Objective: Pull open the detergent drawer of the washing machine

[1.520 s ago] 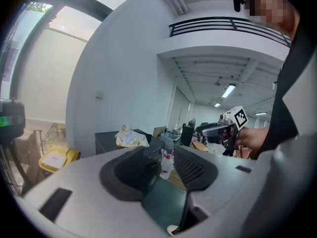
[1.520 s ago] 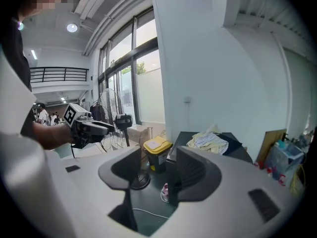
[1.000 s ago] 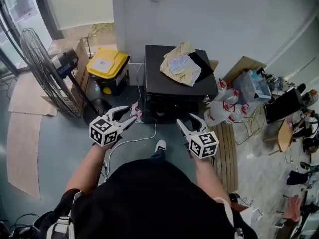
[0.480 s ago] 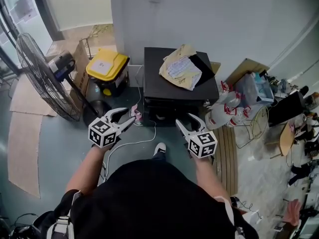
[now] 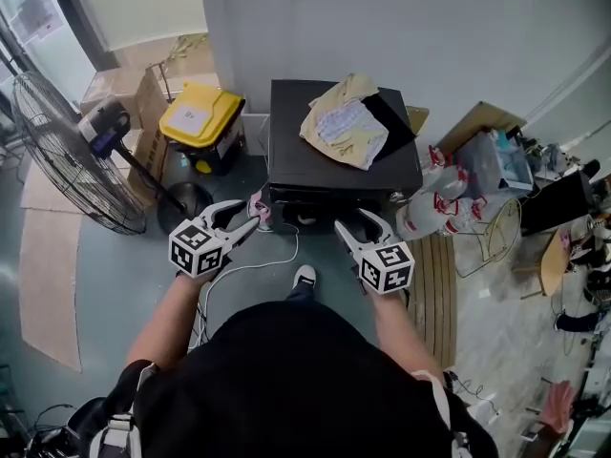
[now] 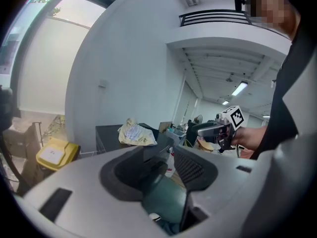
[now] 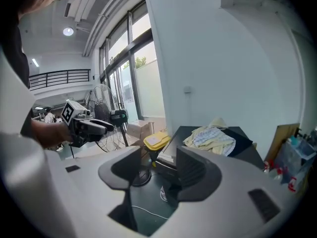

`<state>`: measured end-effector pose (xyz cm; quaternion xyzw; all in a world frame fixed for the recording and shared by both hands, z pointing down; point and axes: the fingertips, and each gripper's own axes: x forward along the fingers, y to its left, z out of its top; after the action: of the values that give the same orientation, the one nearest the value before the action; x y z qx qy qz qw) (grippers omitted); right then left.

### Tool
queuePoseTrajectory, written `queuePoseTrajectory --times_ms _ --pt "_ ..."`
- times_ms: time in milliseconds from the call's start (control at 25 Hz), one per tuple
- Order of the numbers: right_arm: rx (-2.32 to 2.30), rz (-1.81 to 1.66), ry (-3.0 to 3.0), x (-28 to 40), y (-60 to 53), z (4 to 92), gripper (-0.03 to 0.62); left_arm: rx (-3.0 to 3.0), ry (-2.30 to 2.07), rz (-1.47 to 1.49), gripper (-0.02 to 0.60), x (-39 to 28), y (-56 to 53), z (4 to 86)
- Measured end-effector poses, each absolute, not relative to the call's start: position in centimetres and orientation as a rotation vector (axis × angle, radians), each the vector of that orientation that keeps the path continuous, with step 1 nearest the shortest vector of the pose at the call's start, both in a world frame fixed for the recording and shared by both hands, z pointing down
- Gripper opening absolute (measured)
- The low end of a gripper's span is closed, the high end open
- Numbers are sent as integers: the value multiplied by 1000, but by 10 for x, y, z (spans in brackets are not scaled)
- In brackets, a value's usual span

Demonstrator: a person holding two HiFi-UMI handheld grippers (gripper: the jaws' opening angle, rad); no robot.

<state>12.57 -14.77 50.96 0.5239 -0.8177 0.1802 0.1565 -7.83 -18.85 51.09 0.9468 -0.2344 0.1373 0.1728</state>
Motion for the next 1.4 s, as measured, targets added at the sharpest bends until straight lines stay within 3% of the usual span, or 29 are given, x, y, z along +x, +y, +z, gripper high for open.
queuePoseTrajectory --times_ms 1400 --pt "1319 836 -2210 164 -226 670 225 2434 -680 641 187 -32 -265 678"
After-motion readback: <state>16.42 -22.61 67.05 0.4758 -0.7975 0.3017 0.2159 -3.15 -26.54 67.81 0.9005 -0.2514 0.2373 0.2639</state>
